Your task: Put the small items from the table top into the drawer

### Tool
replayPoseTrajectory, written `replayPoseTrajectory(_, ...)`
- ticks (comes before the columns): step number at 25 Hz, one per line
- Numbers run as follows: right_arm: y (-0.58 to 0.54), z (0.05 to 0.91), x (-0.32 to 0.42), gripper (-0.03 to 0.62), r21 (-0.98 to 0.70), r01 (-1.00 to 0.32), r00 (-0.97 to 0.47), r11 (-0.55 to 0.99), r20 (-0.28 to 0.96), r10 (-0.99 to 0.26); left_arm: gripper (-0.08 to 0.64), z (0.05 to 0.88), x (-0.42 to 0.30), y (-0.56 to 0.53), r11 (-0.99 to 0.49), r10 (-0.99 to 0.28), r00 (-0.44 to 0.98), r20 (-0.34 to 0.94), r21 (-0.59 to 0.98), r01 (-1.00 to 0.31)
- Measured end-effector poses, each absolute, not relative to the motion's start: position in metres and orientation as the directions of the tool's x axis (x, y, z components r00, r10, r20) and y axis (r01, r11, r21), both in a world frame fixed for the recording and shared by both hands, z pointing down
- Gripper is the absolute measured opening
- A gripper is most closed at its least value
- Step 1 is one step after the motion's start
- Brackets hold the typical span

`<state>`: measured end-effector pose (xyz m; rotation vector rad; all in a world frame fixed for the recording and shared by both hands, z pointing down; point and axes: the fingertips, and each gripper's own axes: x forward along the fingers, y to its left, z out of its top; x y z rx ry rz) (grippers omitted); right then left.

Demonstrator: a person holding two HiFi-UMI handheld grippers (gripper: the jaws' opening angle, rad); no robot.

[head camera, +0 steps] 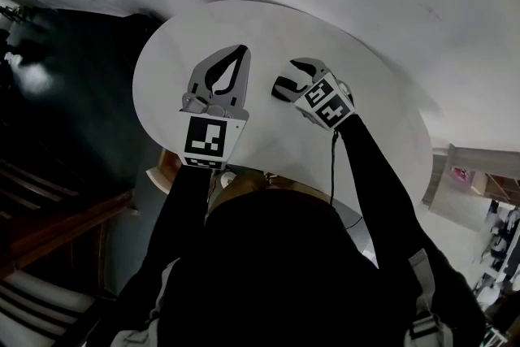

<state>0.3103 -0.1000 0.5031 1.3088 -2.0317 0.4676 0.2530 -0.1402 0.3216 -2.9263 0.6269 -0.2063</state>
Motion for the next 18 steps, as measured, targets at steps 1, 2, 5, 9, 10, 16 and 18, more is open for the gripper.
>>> replayPoseTrajectory(1,-0.099,0.52,0.31,0.279,0.031,-0.884,-0.295,0.466,0.738,-0.607,0.015,0.323,0.251,-0.14,-0.901,-0.42,0.901,0.11,-0.166,-0.4)
replayPoseTrajectory(2,-0.098,0.535,0.308,0.283,0.007,-0.867,-0.313,0.499,0.772,-0.554,0.015,0.325,0.249,-0.14,-0.9,-0.424,0.898,0.116,-0.164,-0.404)
replayPoseTrajectory(5,-0.092,0.575,0.307,0.288,-0.028,-0.81,-0.326,0.586,0.852,-0.41,0.015,0.33,0.244,-0.137,-0.899,-0.43,0.893,0.135,-0.16,-0.409)
replayPoseTrajectory(9,-0.092,0.61,0.307,0.307,-0.074,-0.781,-0.308,0.62,0.91,-0.279,0.015,0.333,0.236,-0.138,-0.892,-0.445,0.882,0.154,-0.17,-0.42)
replayPoseTrajectory(10,-0.091,0.618,0.307,0.315,-0.086,-0.781,-0.298,0.618,0.922,-0.248,0.015,0.334,0.233,-0.14,-0.889,-0.45,0.879,0.157,-0.171,-0.425)
replayPoseTrajectory(16,-0.087,0.656,0.315,0.339,-0.063,-0.795,-0.213,0.603,0.96,-0.182,0.015,0.337,0.222,-0.148,-0.875,-0.478,0.865,0.157,-0.173,-0.452)
replayPoseTrajectory(18,-0.084,0.66,0.315,0.339,-0.07,-0.789,-0.225,0.611,0.958,-0.18,0.015,0.338,0.221,-0.149,-0.874,-0.48,0.863,0.16,-0.174,-0.454)
